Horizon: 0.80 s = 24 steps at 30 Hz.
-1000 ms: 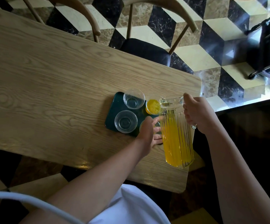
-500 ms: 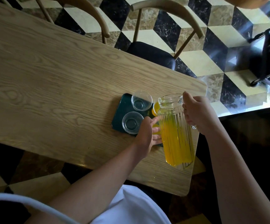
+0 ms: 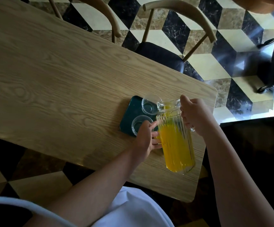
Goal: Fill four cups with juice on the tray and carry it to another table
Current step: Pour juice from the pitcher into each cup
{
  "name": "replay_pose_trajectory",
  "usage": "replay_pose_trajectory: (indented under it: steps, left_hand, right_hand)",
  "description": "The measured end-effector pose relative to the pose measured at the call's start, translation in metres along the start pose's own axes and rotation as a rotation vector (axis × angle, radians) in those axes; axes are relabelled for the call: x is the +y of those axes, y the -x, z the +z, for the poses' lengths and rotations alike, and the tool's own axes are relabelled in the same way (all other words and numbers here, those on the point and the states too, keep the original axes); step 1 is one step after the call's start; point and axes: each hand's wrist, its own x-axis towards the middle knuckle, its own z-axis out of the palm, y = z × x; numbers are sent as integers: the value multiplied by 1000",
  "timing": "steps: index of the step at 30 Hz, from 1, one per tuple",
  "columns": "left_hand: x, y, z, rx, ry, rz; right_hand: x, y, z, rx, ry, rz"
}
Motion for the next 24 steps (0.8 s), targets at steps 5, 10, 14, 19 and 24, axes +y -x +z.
replay_pose_trajectory:
  steps: [5, 10, 14, 19, 24]
  left_hand:
    - [1, -2, -5, 1, 44, -23]
    - [2, -6, -10, 18, 91, -61]
    - [3, -6, -13, 31, 120, -83]
    - [2, -9, -16, 25, 118, -98]
    - [2, -10, -21, 6, 125, -119]
  right_hand:
    - [-5, -5, 8, 0, 69, 9]
    - [-10, -11, 15, -11, 100, 54]
    - [-14, -15, 21, -24, 116, 97]
    - [-15, -21, 27, -27, 136, 140]
    - [-15, -22, 25, -44, 177, 152]
